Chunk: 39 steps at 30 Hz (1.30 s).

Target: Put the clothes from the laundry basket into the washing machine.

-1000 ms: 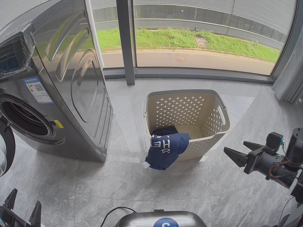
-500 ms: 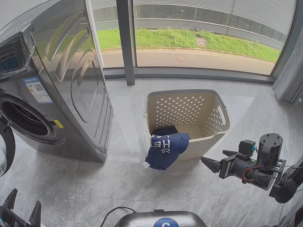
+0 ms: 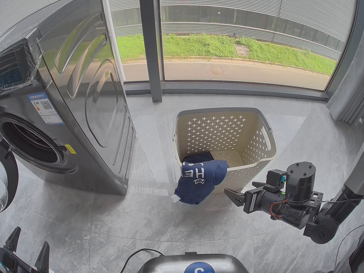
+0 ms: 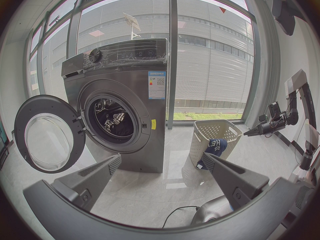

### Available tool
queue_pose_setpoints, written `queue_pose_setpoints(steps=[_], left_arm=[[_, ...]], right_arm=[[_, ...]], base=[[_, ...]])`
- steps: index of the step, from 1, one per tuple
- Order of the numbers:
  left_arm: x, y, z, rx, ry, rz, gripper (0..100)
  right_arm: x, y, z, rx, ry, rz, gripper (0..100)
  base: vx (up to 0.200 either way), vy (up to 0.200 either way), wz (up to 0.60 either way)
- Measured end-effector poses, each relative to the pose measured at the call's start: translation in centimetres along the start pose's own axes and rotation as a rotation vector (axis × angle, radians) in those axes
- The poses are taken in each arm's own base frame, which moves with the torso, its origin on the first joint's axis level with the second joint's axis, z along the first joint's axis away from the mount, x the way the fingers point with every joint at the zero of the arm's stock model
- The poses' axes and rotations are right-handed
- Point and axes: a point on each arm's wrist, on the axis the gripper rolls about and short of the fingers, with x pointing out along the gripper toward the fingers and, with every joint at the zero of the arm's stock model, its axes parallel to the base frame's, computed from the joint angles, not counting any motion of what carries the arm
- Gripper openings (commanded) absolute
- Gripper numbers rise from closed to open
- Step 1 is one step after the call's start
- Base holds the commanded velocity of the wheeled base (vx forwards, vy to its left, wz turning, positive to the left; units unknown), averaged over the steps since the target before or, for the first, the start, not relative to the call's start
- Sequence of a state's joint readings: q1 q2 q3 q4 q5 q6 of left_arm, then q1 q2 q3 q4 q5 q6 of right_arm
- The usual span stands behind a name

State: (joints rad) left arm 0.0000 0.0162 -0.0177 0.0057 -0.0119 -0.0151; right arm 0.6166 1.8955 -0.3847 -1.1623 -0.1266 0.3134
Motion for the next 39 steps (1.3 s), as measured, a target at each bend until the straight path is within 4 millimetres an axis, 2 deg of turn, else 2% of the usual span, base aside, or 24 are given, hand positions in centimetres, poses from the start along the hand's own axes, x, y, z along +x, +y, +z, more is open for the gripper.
queue_pose_setpoints(steps=[23,33,39], left_arm=[[0.0,0.0,0.0,0.000,0.000,0.000,100],[0.0,0.0,0.0,0.000,0.000,0.001,100],[0.0,0.0,0.0,0.000,0.000,0.001,100]], right_arm=[[6.7,0.6,-1.2,0.032,0.002,-0.042,100],[10.7,-0.1,-3.1,0.040,0.019,-0.079,100],[13.3,-1.3,-3.9,0.048,0.012,-0.109,100]], base=[[0.000,0.000,0.00],[0.000,0.000,0.00],[0.000,0.000,0.00]])
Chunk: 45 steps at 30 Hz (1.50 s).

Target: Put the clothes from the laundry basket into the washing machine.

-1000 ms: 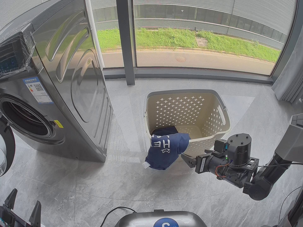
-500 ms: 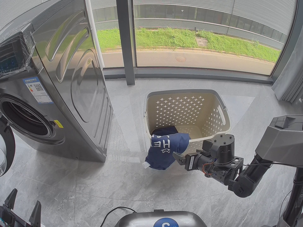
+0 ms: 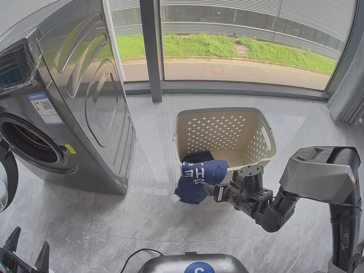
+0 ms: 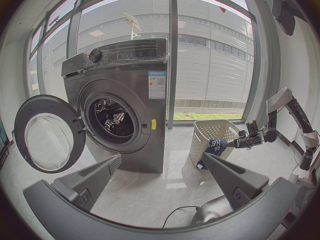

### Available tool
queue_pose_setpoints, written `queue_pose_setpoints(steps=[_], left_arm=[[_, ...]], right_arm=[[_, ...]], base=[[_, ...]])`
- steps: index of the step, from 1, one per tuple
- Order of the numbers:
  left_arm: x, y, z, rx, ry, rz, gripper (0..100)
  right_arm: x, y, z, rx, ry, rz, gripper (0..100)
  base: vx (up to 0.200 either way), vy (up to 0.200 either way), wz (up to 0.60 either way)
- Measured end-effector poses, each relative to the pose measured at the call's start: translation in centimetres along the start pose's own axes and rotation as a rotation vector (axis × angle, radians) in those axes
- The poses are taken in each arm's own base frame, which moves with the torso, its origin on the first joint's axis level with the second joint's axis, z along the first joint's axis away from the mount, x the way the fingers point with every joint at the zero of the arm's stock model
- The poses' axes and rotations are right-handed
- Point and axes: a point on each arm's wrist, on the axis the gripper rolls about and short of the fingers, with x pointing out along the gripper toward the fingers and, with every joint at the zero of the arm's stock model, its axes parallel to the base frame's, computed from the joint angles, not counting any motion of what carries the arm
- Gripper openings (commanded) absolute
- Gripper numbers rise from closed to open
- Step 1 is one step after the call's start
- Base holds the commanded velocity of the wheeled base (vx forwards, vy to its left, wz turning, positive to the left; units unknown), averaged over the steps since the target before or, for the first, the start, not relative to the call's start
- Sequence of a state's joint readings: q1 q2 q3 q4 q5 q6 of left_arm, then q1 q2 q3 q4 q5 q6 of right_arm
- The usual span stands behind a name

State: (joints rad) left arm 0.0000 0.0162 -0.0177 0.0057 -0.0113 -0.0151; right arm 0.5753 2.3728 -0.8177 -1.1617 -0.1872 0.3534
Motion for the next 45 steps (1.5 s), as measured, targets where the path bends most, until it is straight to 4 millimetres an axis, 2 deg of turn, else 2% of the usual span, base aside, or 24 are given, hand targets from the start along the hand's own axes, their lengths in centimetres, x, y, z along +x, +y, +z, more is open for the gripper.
queue_pose_setpoints(steps=[8,20,21,36,41,45], left_arm=[[0.0,0.0,0.0,0.000,0.000,0.000,100],[0.0,0.0,0.0,-0.001,0.000,0.000,100],[0.0,0.0,0.0,-0.001,0.000,0.000,100],[0.0,0.0,0.0,-0.006,0.000,0.000,100],[0.0,0.0,0.0,-0.007,0.000,0.001,100],[0.0,0.0,0.0,-0.007,0.000,0.000,100]], right_arm=[[3.0,-0.4,-0.4,0.005,-0.032,-0.006,100],[5.0,-0.4,-0.8,0.002,-0.075,0.012,100],[5.1,-0.4,-0.9,0.002,-0.078,0.014,0],[4.9,0.5,-1.4,-0.019,-0.105,0.053,0],[4.0,0.7,-1.5,-0.024,-0.101,0.063,0],[2.4,1.1,-0.4,-0.027,-0.117,0.076,0]], base=[[0.000,0.000,0.00],[0.000,0.000,0.00],[0.000,0.000,0.00],[0.000,0.000,0.00],[0.000,0.000,0.00],[0.000,0.000,0.00]])
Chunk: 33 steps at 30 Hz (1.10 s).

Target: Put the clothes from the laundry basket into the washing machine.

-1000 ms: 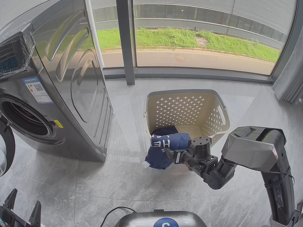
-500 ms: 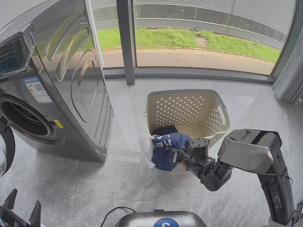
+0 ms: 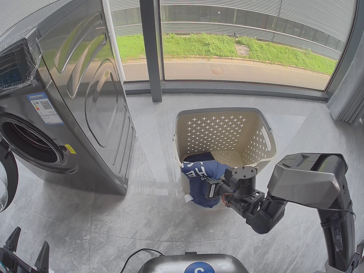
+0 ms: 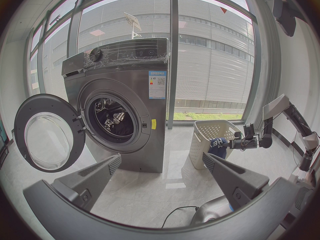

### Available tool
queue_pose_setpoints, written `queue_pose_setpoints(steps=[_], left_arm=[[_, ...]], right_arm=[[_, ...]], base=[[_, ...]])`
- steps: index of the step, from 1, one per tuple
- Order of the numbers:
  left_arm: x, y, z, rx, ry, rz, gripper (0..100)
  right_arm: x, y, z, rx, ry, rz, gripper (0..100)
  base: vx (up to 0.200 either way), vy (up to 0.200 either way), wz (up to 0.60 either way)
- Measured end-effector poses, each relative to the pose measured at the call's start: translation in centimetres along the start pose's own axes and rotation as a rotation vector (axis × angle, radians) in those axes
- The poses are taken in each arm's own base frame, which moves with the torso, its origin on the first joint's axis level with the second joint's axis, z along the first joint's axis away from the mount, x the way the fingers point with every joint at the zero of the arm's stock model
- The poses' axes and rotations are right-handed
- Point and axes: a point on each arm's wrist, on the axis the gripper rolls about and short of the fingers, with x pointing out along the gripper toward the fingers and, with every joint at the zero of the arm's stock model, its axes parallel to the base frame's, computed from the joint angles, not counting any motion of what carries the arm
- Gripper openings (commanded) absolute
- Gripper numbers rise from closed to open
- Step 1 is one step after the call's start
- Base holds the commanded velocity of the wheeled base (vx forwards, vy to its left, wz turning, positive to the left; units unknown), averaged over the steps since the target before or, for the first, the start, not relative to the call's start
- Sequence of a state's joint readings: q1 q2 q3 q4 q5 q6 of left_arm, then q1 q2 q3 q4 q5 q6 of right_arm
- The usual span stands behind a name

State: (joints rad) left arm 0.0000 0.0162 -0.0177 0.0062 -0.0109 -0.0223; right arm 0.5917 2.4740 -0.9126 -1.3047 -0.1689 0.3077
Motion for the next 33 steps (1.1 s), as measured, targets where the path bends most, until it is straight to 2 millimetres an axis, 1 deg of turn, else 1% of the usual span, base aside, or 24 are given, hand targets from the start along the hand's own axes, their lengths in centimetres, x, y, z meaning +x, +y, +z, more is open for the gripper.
queue_pose_setpoints(steps=[4,9,13,18,21,25,27,33], left_arm=[[0.0,0.0,0.0,-0.001,0.000,0.000,100],[0.0,0.0,0.0,-0.004,0.000,0.003,100],[0.0,0.0,0.0,-0.006,0.000,0.004,100],[0.0,0.0,0.0,-0.006,-0.001,0.005,100],[0.0,0.0,0.0,-0.002,-0.001,0.004,100],[0.0,0.0,0.0,0.004,0.000,0.001,100],[0.0,0.0,0.0,0.003,0.000,0.002,100],[0.0,0.0,0.0,0.005,0.001,0.000,100]], right_arm=[[-1.9,0.8,2.0,0.002,-0.030,0.021,0],[-5.6,2.5,6.1,0.012,-0.104,0.093,0],[-9.9,4.1,10.0,0.024,-0.186,0.175,0],[-15.3,5.4,13.8,0.038,-0.282,0.264,0],[-18.0,5.6,15.3,0.033,-0.319,0.304,0],[-20.8,5.5,16.3,0.018,-0.354,0.346,0],[-21.8,5.4,16.5,0.008,-0.370,0.355,0],[-23.0,5.3,17.0,0.010,-0.398,0.367,0]], base=[[0.000,0.000,0.00],[0.000,0.000,0.00],[0.000,0.000,0.00],[0.000,0.000,0.00],[0.000,0.000,0.00],[-0.200,0.000,0.00],[-0.200,0.000,0.00],[-0.200,0.000,0.00]])
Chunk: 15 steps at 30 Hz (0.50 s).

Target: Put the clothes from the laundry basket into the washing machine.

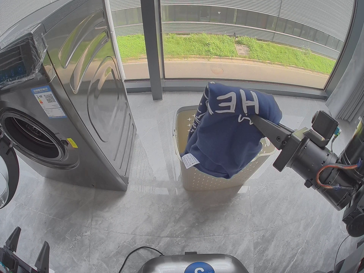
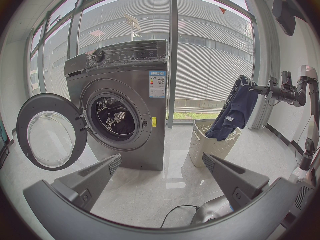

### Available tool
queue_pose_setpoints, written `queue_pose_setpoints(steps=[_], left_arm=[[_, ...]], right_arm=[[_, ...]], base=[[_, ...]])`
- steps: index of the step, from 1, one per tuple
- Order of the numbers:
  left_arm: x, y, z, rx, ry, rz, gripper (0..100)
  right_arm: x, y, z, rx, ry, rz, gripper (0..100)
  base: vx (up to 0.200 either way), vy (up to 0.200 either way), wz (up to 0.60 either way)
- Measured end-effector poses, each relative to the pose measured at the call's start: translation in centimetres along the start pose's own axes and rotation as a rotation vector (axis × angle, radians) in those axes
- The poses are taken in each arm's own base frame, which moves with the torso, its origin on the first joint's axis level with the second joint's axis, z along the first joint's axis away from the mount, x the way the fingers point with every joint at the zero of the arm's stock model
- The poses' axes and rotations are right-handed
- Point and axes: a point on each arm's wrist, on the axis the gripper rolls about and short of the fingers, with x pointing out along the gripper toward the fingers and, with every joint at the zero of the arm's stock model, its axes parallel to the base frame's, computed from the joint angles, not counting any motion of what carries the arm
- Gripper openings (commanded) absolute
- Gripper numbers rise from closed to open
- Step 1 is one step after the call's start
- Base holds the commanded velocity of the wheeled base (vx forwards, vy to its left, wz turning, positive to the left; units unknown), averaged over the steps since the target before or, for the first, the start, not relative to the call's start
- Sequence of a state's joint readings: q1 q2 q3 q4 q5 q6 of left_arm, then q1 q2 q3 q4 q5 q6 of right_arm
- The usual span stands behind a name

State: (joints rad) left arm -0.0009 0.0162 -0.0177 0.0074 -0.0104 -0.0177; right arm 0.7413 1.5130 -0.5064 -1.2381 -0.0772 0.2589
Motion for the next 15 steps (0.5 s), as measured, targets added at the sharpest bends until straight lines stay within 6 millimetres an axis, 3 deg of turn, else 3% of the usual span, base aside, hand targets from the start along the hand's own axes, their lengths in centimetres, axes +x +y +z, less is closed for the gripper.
queue_pose_setpoints(steps=[9,15], left_arm=[[0.00,0.00,-0.01,0.000,0.001,-0.001,100],[0.00,0.00,-0.01,-0.001,0.001,0.000,100]], right_arm=[[-0.25,0.17,0.33,0.000,-0.012,0.010,0],[-0.20,0.12,0.10,0.000,-0.003,0.011,0]], base=[[-0.200,0.000,0.00],[0.000,0.000,0.00]])
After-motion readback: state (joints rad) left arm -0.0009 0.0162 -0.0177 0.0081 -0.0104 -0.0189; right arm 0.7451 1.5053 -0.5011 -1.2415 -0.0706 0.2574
